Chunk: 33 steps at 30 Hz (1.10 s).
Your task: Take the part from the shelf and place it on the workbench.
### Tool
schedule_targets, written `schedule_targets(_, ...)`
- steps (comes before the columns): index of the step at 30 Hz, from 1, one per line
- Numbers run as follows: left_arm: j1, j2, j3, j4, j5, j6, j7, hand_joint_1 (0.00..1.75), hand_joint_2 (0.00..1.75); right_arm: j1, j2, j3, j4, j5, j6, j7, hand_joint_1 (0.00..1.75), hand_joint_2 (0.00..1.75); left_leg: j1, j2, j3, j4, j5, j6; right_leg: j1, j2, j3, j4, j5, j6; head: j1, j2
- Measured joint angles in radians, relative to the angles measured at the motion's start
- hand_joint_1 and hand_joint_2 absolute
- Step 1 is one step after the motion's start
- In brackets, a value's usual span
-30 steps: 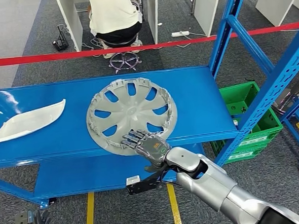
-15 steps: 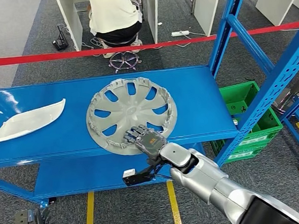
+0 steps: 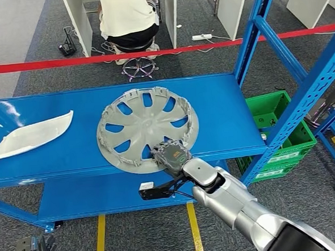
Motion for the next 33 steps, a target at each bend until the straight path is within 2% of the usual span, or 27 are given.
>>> schedule_targets(8,0.001,-0.001,0.01,0.0,-0.006,-0.002,0.0,0.0,0.0,0.021,-0.002,-0.031,-0.078,-0.008,0.012,-0.014,1.75,1.75,0.0,0.0,0.0,0.0,0.0,0.0,0.0,0.0,0.0,0.0,0.0,0.0,0.0,0.0)
schedule_targets(12,0.011,-0.002,0.033,-0.001,-0.015,-0.009,0.002,0.0,0.0,0.083,-0.022,-0.053,-0.224,-0.046,0.049,-0.051,1.75,1.75,0.0,0.0,0.0,0.0,0.0,0.0,0.0,0.0,0.0,0.0,0.0,0.0,0.0,0.0)
schedule_targets(16,0.021,-0.004,0.051,-0.006,-0.024,-0.025,0.002,0.0,1.75,0.139,-0.042,-0.062,-0.359,-0.057,0.063,-0.049,1.75,1.75,0.0,0.0,-0.002,0.0,0.0,0.0,0.0,0.0,-0.001,0.0,0.0,0.0,0.0,0.0)
schedule_targets(20,0.023,-0.005,0.054,-0.009,-0.026,-0.031,0.0,0.0,1.75,0.148,-0.046,-0.064,-0.387,-0.058,0.064,-0.047,1.75,1.75,0.0,0.0,-0.002,0.0,0.0,0.0,0.0,0.0,-0.002,0.0,0.0,0.0,0.0,0.0)
schedule_targets(24,0.044,-0.031,0.084,-0.064,-0.065,-0.058,-0.013,0.0,1.75,0.261,-0.099,-0.097,-0.689,-0.044,0.063,-0.04,1.75,1.75,0.0,0.0,-0.005,0.0,0.0,0.0,0.0,0.0,-0.005,0.0,0.0,0.0,0.0,0.0)
schedule_targets(29,0.052,-0.038,0.099,-0.08,-0.1,-0.081,-0.037,0.0,1.75,0.332,-0.113,-0.131,-0.796,-0.042,0.023,-0.051,1.75,1.75,0.0,0.0,-0.005,0.0,0.001,0.0,0.0,0.0,-0.005,0.0,0.001,0.0,0.0,0.0)
schedule_targets(31,0.057,-0.044,0.107,-0.089,-0.11,-0.094,-0.046,0.0,1.75,0.371,-0.116,-0.156,-0.839,-0.076,-0.006,-0.068,1.75,1.75,0.0,0.0,-0.006,0.0,0.001,0.0,0.0,0.0,-0.005,0.0,0.001,0.0,0.0,0.0)
schedule_targets(33,0.061,-0.053,0.116,-0.106,-0.125,-0.099,-0.048,0.0,1.75,0.411,-0.117,-0.192,-0.884,-0.175,-0.022,-0.108,1.75,1.75,0.0,0.0,-0.007,0.001,0.001,0.0,-0.001,0.0,-0.006,0.0,0.001,0.0,0.0,0.0)
